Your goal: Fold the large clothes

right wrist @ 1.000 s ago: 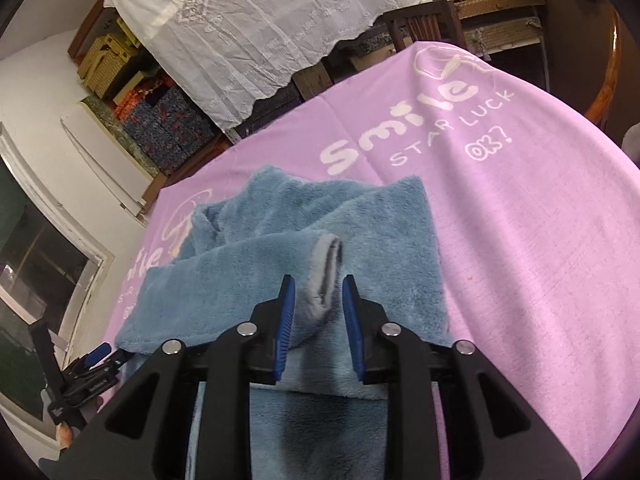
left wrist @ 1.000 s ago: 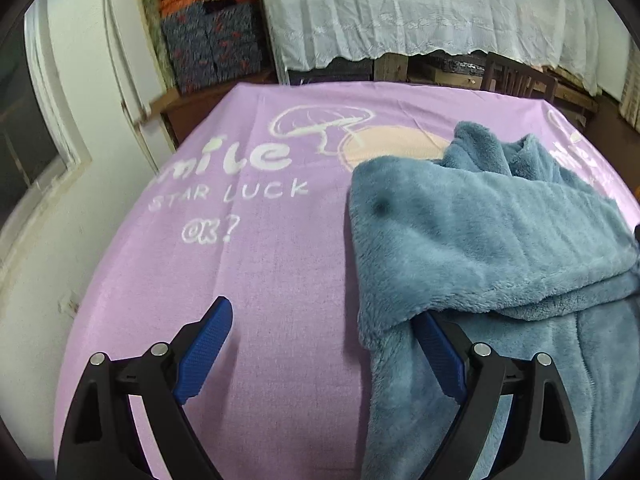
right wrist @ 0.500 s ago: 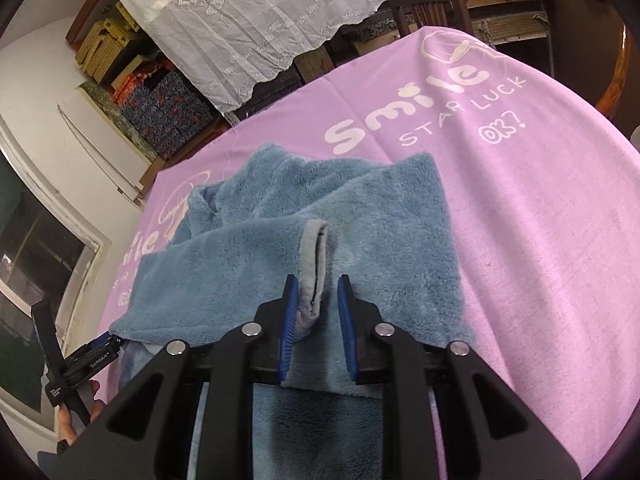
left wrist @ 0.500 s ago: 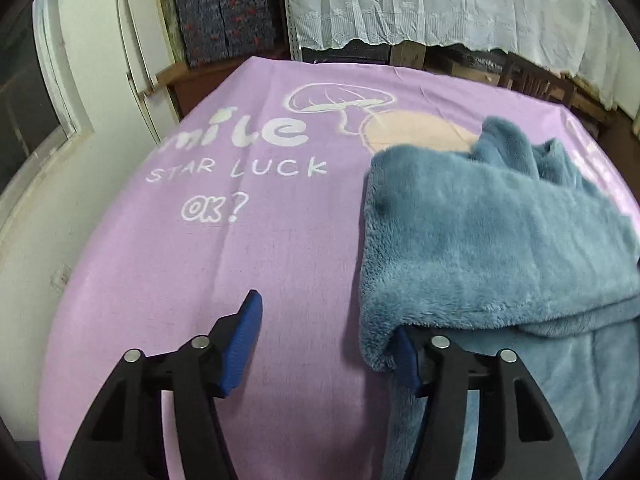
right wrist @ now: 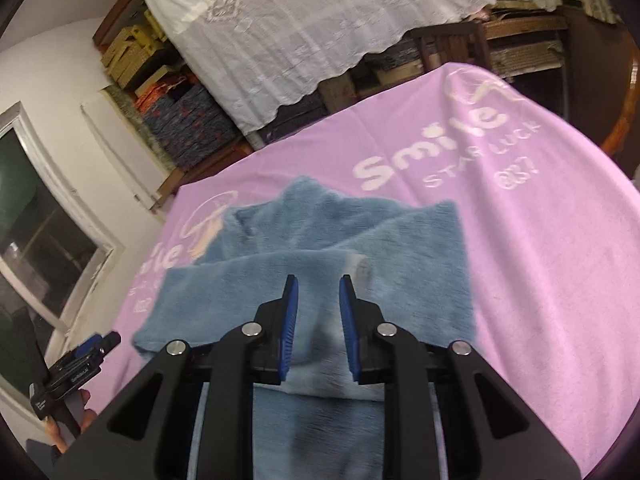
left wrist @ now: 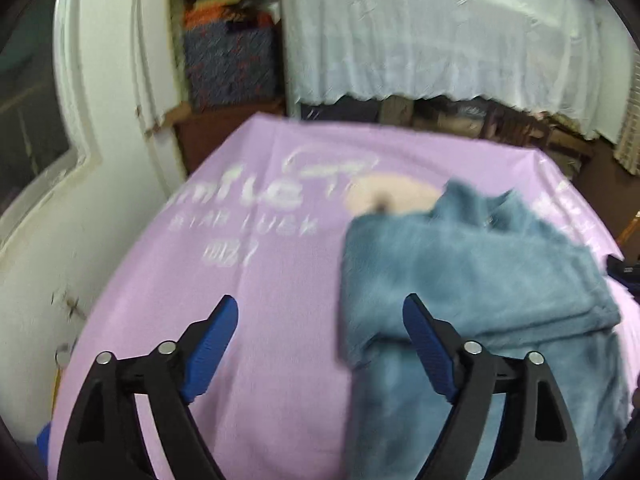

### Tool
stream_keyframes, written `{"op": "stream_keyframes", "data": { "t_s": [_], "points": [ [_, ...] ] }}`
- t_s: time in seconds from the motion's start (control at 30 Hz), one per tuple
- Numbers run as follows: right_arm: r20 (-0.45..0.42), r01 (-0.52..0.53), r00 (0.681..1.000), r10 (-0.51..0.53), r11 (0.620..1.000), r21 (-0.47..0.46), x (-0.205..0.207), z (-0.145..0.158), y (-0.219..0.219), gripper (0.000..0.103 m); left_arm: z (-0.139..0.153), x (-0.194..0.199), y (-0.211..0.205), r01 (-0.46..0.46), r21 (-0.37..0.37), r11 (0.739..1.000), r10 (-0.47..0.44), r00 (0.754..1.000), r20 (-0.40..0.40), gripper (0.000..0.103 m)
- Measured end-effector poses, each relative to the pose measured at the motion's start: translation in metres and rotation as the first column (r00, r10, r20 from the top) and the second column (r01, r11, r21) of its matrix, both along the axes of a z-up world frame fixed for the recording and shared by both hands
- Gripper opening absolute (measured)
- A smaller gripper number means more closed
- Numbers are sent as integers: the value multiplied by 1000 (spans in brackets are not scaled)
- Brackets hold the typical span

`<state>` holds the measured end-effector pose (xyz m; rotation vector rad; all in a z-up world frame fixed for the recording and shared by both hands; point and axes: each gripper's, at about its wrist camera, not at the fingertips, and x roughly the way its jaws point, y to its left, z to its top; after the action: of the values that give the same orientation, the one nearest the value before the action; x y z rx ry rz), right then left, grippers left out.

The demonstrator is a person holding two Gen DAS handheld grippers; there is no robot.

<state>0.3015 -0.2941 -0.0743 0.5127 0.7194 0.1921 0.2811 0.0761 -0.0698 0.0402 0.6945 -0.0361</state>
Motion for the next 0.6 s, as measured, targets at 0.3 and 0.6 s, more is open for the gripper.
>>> {"op": "stream_keyframes", "data": {
  "t_s": [0.3,0.6],
  "points": [
    [-59,-161,985,163,986,41,50,-3,52,21,-16,70,-115,276,-33,960,-278,953,-121,87],
    [-202,-64,972,121,961,269,70,-57,-9,0,-57,94,-86,252,-110,962,-269,942,-201,91]
  ]
}}
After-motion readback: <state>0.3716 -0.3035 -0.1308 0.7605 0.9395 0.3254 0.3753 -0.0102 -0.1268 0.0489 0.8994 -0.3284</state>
